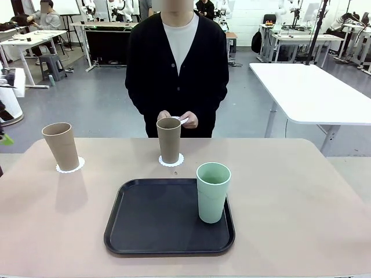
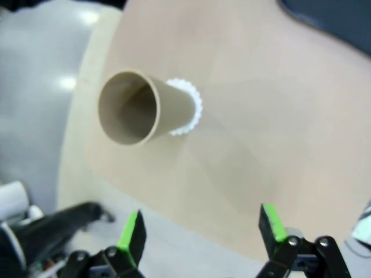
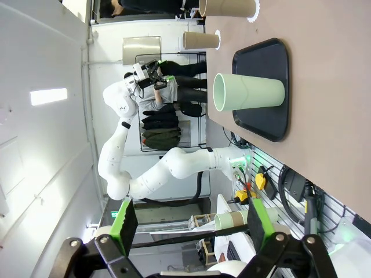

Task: Place coasters on the table and set cups on them.
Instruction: Take one Reusable plastic cup from the Flat Tray and place it on a coaster set by the human.

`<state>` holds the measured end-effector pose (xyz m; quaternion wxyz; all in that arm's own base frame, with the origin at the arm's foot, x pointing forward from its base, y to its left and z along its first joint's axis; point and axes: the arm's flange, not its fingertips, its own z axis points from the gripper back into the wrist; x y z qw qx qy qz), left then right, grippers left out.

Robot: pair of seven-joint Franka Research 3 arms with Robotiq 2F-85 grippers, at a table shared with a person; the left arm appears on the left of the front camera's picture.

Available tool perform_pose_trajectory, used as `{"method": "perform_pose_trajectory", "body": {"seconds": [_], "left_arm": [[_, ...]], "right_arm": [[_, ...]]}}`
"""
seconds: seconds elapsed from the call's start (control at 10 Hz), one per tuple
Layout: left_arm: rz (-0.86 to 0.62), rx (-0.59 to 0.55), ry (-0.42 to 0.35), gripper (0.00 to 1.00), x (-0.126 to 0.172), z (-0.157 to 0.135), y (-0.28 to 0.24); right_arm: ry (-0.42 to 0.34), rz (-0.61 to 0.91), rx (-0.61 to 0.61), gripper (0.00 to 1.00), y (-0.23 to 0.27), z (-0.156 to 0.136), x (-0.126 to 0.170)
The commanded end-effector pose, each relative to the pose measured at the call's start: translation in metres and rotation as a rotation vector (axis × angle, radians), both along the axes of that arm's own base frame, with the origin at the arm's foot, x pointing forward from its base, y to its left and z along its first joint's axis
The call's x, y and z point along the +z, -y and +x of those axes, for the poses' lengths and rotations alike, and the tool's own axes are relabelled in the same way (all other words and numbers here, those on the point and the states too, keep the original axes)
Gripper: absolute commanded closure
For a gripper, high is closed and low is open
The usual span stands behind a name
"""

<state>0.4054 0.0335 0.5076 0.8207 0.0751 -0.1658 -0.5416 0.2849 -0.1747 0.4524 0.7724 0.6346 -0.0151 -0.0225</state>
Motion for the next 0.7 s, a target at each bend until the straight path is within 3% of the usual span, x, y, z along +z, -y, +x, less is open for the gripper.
{"method": "perform_pose_trajectory", "body": {"seconds": [0.0,0.3,0.5,0.6], "left_arm": [[-0.004,0.040,-0.040,0.00,0.001,0.019,0.005],[-0.045,0.131,-0.063,0.00,-0.006,0.034,0.003],[-0.107,0.244,-0.016,0.00,-0.011,0.046,-0.006],[-0.050,0.125,-0.047,0.00,-0.011,0.031,-0.001]], "right_arm": [[0.006,0.007,0.001,0.00,0.001,-0.001,0.001],[0.006,0.007,0.001,0.00,0.001,-0.001,0.001],[0.006,0.007,0.001,0.00,0.001,-0.001,0.001],[0.006,0.007,0.001,0.00,0.001,-0.001,0.001]]}}
